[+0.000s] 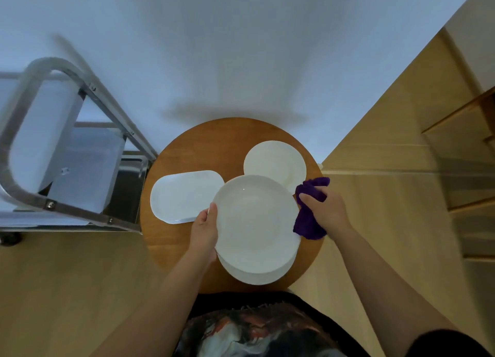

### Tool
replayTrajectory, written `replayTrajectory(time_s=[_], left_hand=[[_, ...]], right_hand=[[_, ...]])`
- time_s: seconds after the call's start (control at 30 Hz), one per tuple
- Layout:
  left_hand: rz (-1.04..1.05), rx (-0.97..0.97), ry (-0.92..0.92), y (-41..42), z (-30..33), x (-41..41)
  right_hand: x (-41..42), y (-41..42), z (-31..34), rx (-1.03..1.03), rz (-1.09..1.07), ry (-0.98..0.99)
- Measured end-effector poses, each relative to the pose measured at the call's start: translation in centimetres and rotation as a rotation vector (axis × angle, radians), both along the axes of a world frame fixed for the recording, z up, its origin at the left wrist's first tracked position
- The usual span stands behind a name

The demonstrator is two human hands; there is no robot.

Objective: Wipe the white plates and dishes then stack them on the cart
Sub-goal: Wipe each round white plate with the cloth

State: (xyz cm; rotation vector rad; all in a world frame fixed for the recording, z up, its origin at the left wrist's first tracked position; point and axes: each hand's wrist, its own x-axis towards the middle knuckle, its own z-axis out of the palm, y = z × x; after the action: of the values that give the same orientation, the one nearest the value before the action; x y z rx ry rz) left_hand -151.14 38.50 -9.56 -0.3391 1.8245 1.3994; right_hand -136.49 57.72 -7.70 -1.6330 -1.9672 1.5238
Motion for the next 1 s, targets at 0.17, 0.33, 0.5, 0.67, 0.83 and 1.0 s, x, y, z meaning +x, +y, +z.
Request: replayTrajectory(time_s=[0.17, 0.33, 0.5, 0.67, 0.83, 1.0], left_hand=[[-0.007, -0.103, 0.099, -0.2, -3.0, 1.8], [-0.033, -0.206, 0.177, -0.5, -5.5, 2.9], [-0.219, -0.349, 0.373, -1.1, -6.5, 3.4], [-0.406, -0.548, 0.532, -1.5, -6.7, 2.8], [-0.455, -0.567, 0.458, -1.9, -6.8, 2.4], [-0.549, -0.661, 0.487, -0.9, -6.5, 2.1]], right_hand=[[0.8, -1.9, -2.6, -0.204, -0.145, 0.08], [1.3, -3.3, -4.8, -0.168, -0.026, -0.009], [0.9, -3.9, -5.6, -0.087, 0.115, -0.111], [0.6, -4.2, -5.9, -0.058, 0.235, -0.121], [0.5, -4.4, -5.8, -0.06, 0.291, -0.139], [0.2, -3.9, -5.7, -0.054, 0.263, -0.122]])
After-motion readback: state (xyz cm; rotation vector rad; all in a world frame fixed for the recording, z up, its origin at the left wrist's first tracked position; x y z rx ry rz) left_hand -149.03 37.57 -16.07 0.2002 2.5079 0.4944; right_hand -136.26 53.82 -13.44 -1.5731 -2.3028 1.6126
